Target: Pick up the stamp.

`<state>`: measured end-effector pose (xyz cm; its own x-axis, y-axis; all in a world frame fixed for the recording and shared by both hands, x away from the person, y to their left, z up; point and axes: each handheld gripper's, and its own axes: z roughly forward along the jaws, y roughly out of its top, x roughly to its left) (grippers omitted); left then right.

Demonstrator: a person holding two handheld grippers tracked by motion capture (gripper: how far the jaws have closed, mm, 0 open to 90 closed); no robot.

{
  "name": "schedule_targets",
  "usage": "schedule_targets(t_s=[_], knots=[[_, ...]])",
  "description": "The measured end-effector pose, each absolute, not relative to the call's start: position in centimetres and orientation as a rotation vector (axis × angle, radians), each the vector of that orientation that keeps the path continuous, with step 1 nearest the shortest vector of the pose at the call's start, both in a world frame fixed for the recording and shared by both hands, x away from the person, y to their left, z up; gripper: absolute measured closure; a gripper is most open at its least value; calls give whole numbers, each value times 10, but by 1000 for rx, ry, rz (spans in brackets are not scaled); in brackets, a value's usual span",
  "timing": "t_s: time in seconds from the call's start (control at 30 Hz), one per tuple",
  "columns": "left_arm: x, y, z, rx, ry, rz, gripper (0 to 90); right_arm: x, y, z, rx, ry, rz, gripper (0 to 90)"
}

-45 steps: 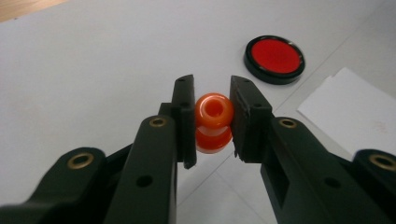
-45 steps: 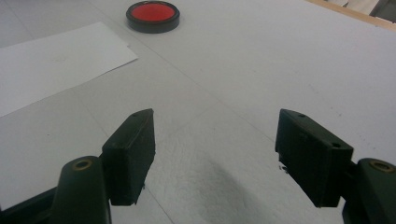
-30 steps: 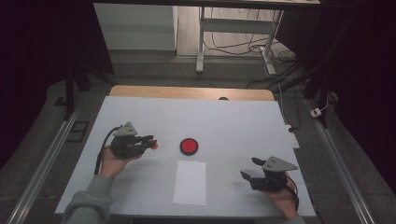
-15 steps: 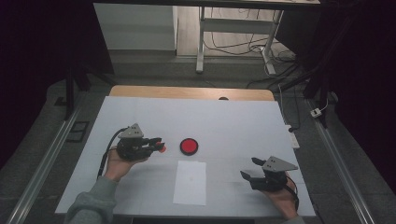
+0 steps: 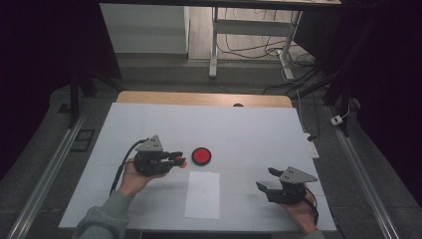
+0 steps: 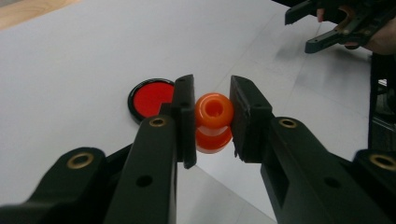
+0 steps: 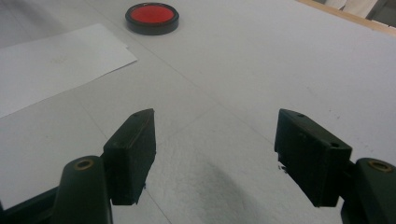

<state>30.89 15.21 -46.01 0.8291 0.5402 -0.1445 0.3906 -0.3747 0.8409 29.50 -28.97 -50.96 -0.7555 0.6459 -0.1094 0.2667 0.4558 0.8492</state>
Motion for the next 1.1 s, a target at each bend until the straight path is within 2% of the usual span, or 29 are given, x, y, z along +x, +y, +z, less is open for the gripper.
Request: schedule_targets(t_s=[1.1], knots=[[297, 113, -466, 2051, 576, 101, 722, 295, -289, -510, 771, 2291, 1229, 297]])
